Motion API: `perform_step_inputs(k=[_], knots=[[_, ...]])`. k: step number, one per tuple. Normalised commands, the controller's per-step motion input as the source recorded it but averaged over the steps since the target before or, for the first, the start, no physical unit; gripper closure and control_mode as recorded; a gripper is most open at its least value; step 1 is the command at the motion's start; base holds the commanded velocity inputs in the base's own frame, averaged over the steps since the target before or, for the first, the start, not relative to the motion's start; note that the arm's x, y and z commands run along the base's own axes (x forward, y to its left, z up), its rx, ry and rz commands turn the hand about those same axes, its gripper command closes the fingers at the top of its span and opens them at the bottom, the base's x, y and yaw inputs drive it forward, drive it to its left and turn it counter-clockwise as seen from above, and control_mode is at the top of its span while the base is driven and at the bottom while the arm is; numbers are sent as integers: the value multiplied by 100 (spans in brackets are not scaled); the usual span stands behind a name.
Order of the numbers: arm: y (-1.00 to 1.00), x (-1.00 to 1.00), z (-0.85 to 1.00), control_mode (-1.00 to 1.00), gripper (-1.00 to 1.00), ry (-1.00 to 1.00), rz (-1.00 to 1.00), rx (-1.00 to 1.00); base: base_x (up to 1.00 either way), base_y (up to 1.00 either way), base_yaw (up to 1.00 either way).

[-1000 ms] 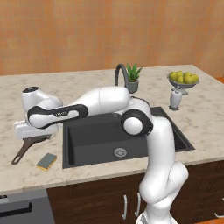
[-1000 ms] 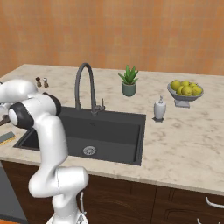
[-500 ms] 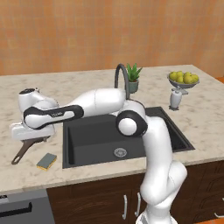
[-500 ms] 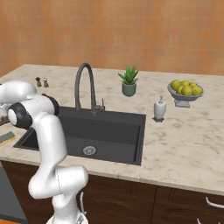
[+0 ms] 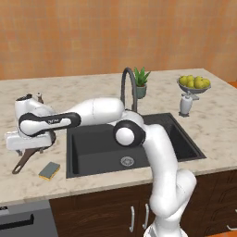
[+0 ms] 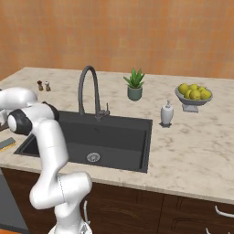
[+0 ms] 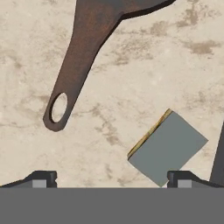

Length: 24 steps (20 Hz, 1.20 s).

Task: Pick the pan and sponge and place them into the sink. Then turn on the water.

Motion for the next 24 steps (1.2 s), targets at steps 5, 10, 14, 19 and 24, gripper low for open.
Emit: perform_step_inputs(k=[5, 10, 14, 19, 24], knots=[[28, 7, -6, -100, -100, 2, -4, -2, 0, 0, 0], [36, 1, -11, -100, -100, 0, -3, -5, 0, 0, 0], [21, 9, -15, -100, -100, 1, -2, -2, 0, 0, 0], [13, 16, -19, -100, -100, 1, -1, 0, 0, 0, 0], [8, 14, -21, -100, -100, 0, -1, 0, 0, 0, 0]])
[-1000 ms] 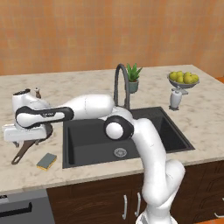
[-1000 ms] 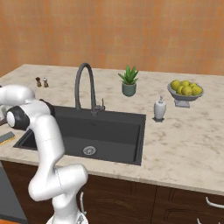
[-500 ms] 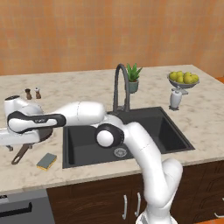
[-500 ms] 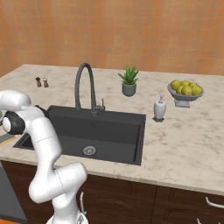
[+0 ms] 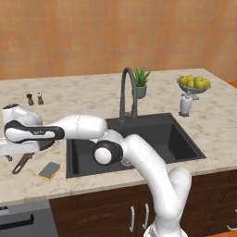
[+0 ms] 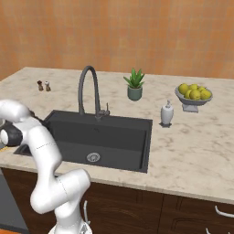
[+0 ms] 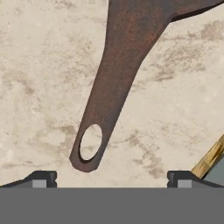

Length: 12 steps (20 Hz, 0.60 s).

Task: Pick the pan and sponge and place them into the sink. Then turn on the water.

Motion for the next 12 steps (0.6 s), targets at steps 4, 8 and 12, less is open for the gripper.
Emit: perform_step_inputs(k=[4, 8, 12], knots=[[12, 8, -23, -100, -100, 0, -1, 0, 0, 0, 0], [10, 7, -17, -100, -100, 1, -2, 0, 0, 0, 0], [13, 9, -19, -100, -100, 0, -2, 0, 0, 0, 0]])
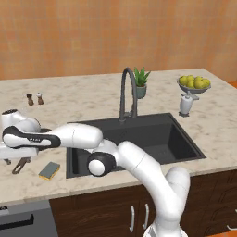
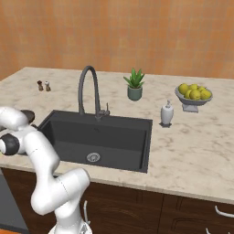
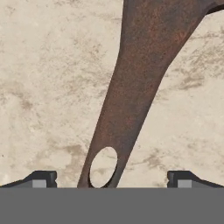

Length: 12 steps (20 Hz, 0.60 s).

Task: Pick the pan and sponge and place them into the sink. Then turn on the water.

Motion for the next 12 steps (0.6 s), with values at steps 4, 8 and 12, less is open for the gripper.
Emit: perform_step_inputs(k=[4, 8, 12], knots=[[13, 7, -18, -100, -100, 0, -2, 0, 0, 0, 0], [4, 6, -15, -100, -100, 0, -1, 0, 0, 0, 0], [3, 6, -13, -100, -100, 0, -2, 0, 0, 0, 0]])
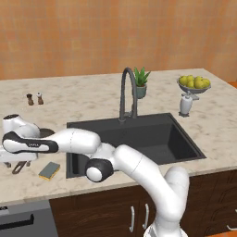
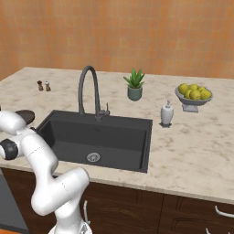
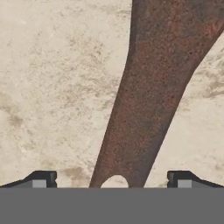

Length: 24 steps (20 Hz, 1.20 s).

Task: Pick the pan and sponge and place them into the sink. Then turn on the water.

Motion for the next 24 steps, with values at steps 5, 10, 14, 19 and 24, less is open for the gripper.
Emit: perform_step_inputs(k=[5, 10, 14, 19, 24], knots=[[7, 8, -12, -100, -100, 1, -1, 0, 0, 0, 0], [6, 6, -11, -100, -100, 2, -1, 0, 0, 0, 0], [9, 4, -10, -100, -100, 1, -1, 0, 0, 0, 0], [10, 0, -16, -100, 100, 0, 0, 0, 0, 0, 0], [2, 0, -24, -100, 100, 0, 0, 0, 0, 0, 0]])
